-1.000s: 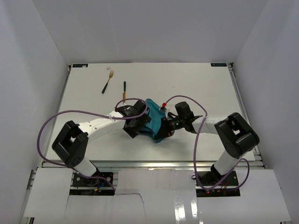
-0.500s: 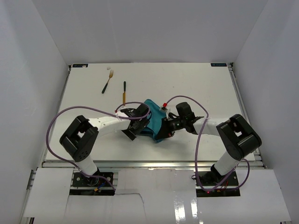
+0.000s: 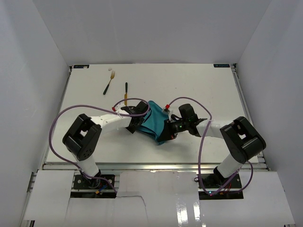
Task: Fold the napkin into a case and place the utensils inside
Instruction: Fold the napkin at the center of the board.
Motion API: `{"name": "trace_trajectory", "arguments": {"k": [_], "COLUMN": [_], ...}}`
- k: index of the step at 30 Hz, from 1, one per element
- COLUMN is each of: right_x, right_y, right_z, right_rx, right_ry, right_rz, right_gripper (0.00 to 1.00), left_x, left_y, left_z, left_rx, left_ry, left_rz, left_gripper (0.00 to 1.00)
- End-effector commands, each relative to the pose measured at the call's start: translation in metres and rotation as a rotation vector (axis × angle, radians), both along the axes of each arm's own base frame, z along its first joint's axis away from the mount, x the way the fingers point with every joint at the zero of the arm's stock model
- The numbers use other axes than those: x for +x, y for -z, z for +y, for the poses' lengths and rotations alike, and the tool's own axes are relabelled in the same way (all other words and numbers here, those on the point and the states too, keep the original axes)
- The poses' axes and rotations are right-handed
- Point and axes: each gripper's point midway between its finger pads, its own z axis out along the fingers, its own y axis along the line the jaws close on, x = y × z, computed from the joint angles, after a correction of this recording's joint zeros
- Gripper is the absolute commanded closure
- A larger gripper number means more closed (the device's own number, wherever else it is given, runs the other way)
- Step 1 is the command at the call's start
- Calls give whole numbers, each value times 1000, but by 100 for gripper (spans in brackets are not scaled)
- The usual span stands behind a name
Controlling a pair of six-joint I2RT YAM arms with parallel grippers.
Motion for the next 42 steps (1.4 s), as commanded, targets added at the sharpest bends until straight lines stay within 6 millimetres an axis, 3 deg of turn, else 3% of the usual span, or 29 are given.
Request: {"name": "trace_trajectory", "arguments": {"k": [1, 3, 8, 10, 16, 21, 33, 42], "right_x": [-6, -6, -5, -5, 4, 14, 50, 73], "right_y": [-8, -7, -9, -8, -5, -8, 3, 26], "right_z": [0, 0, -2, -2, -7, -14, -28, -32], "right_rx": [24, 22, 22, 19, 15, 69, 67, -3], "right_ry": [-26, -24, -19, -15, 24, 54, 141, 156], "right_rz": [-20, -16, -18, -11, 21, 77, 117, 99], "right_gripper": [92, 92, 92, 92, 92, 92, 92, 91], "left_x": [14, 15, 22, 22, 38, 52, 92, 111], "left_y": [-28, -34, -49, -51, -59, -55, -49, -28], "left_z": [8, 9, 15, 17, 8, -1, -27, -34], "left_rx": [6, 8, 58, 70, 106, 138, 175, 170], "left_ry": [-40, -39, -34, -32, 11, 35, 89, 87], "left_rz": [-95, -111, -136, -138, -157, -152, -150, -111], "left_gripper": [41, 51, 59, 67, 85, 99, 100, 100]}}
